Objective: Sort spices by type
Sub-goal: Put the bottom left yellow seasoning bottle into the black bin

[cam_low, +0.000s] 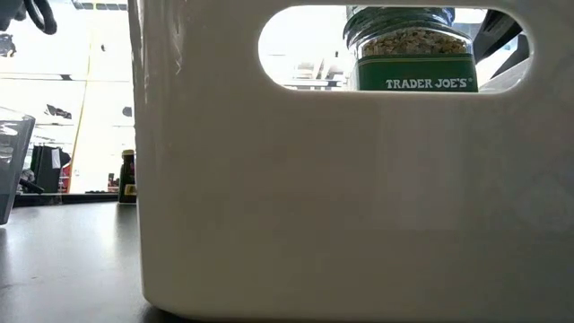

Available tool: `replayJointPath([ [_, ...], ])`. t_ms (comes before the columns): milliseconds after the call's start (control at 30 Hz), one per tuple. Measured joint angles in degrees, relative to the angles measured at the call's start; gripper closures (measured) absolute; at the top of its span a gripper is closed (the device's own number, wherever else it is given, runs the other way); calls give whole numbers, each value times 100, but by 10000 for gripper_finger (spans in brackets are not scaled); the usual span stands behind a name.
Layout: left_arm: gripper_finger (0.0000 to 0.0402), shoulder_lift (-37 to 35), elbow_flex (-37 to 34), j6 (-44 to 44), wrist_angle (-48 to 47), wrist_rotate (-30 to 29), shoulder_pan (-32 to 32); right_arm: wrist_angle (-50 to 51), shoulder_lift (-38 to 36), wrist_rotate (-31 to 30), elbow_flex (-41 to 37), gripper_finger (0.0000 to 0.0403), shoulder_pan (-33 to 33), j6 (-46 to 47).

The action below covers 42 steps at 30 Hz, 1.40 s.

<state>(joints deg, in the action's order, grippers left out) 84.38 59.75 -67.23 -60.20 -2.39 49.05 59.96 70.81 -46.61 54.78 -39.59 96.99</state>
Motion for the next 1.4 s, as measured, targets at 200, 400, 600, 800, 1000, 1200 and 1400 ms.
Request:
replayJointPath([
  [200, 177, 0, 0, -105, 20, 0, -8, 0, 0, 0, 0, 143, 0, 0],
  [400, 164, 0, 0, -115, 15, 0, -8, 0, 0, 0, 0, 143, 0, 0],
  [600, 136, 0, 0, -115, 15, 2, -8, 0, 0, 0, 0, 143, 0, 0],
  [800, 120, 0, 0, -110, 13, 11, -10, 0, 0, 0, 0, 143, 0, 0],
  [1000, 121, -4, 156, -73, -36, 54, -19, 0, 0, -1, 0, 143, 0, 0],
  [1200, 122, -8, 324, -53, -373, 38, -19, -2, 0, 0, 0, 143, 0, 0],
  [1400, 122, -11, 341, -85, -604, 35, -19, -4, 0, 0, 0, 143, 2, 2],
])
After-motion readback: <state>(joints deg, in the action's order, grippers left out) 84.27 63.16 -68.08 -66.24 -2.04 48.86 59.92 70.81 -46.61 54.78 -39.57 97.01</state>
